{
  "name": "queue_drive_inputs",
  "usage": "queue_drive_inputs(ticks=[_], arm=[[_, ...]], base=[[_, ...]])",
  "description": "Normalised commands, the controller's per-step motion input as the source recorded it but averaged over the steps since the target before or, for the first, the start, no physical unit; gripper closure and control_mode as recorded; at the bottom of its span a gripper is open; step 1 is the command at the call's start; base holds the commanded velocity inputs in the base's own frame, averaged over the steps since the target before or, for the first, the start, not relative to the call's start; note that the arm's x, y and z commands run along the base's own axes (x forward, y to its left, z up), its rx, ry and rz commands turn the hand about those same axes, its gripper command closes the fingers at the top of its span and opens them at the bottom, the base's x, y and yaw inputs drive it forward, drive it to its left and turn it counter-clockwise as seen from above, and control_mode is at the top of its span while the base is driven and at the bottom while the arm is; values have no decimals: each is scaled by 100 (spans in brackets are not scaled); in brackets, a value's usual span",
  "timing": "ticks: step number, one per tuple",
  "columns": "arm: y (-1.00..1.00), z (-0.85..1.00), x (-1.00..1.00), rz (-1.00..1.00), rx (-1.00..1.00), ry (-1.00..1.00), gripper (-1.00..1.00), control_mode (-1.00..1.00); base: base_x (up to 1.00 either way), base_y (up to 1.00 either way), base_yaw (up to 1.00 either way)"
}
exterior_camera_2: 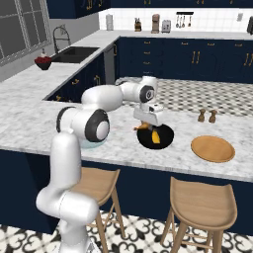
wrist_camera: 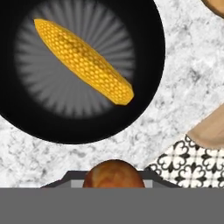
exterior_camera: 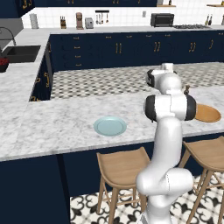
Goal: Pick the chicken drumstick and corn from their plates and place them in the bowl. Then put the bowl in the fridge.
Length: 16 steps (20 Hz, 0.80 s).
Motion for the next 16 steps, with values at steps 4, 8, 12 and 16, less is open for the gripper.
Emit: queue_drive_inputs(ticks=[4,8,12,16], arm=[[-21,-39,65,0,0,5,100,-100],[-33,-32,64,0,0,3,100,-100],[-25,-45,38,0,0,1,100,-100],[-11,-55,26,0,0,1,100,-100]], base=[[0,0,0],[0,0,0],[0,0,0],[0,0,0]])
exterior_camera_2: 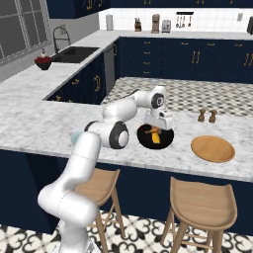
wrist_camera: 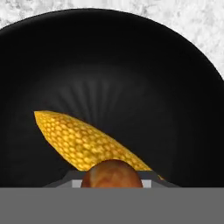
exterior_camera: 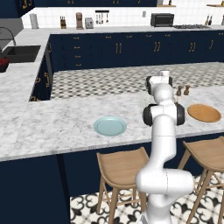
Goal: Pick the chicken drumstick and corn from their plates and place them in the bowl. Then put the bowl in the fridge.
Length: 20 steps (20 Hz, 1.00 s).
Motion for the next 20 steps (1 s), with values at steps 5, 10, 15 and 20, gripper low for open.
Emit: queue_drive_inputs(ticks=[5,10,15,20], arm=[[12,-56,-8,-1,0,1,-100,-100],[39,-58,-69,0,2,-1,-100,-100],[45,-84,-100,0,1,-13,-100,-100],[21,-70,-86,-2,0,-25,-100,-100]], base=[[0,0,0],[0,0,0],[0,0,0],[0,0,0]])
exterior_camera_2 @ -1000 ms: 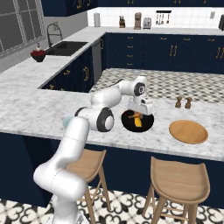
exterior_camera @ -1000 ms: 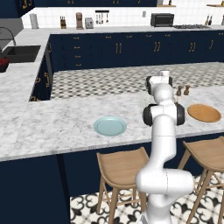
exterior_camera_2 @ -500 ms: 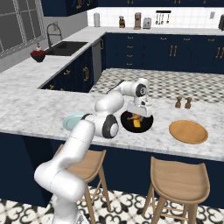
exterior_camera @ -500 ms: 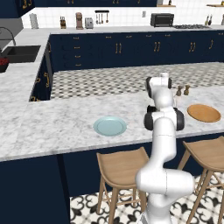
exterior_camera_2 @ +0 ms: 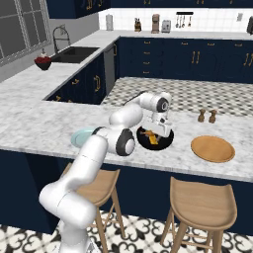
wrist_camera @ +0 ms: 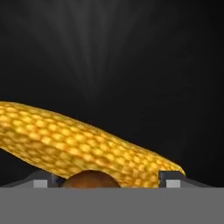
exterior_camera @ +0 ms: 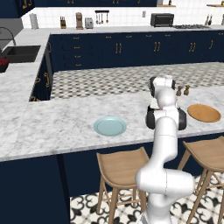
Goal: Pick the chicken drumstick and corn from their plates and place them in the bowl. Then put the bowl in the fridge.
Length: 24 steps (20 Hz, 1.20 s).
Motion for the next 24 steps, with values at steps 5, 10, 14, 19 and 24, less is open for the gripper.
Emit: queue_drive_inputs(ticks=[5,10,14,19,24], arm=[[3,-33,-51,-4,1,-32,-100,-100],[18,5,-36,-8,0,-34,-100,-100],[9,50,-19,-12,0,-17,-100,-100],[14,54,-41,-11,0,-12,-100,-100],[-8,71,-47,-18,1,0,-100,-100]], base=[[0,0,0],[0,0,0],[0,0,0],[0,0,0],[0,0,0]])
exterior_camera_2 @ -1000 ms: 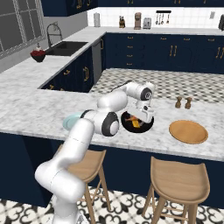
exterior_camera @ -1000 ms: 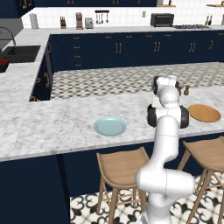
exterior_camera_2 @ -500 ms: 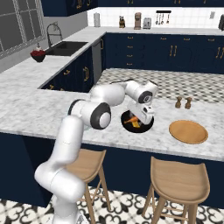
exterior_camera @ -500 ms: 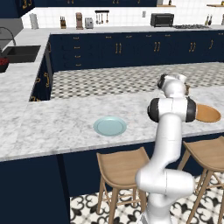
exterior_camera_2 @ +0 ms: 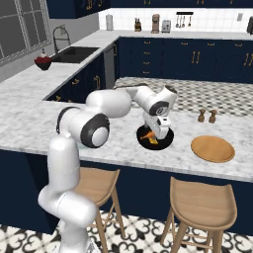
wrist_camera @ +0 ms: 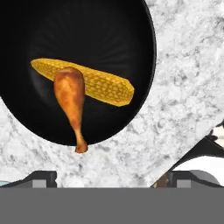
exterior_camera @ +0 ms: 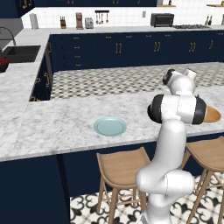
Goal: Pick the chicken drumstick and corn from their plates and place them in the bowl. Then put the bowl in the fridge.
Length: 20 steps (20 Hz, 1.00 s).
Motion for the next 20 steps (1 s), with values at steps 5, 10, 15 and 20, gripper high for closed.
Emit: queue_drive_inputs(ticks=[5,10,15,20], arm=[[-24,22,-83,-19,0,-5,-100,-100],[-18,0,-61,-17,0,-10,-100,-100],[-6,-21,-4,-3,0,-8,-100,-100],[-25,-25,25,0,0,0,-100,-100]], base=[[0,0,0],[0,0,0],[0,0,0],[0,0,0]])
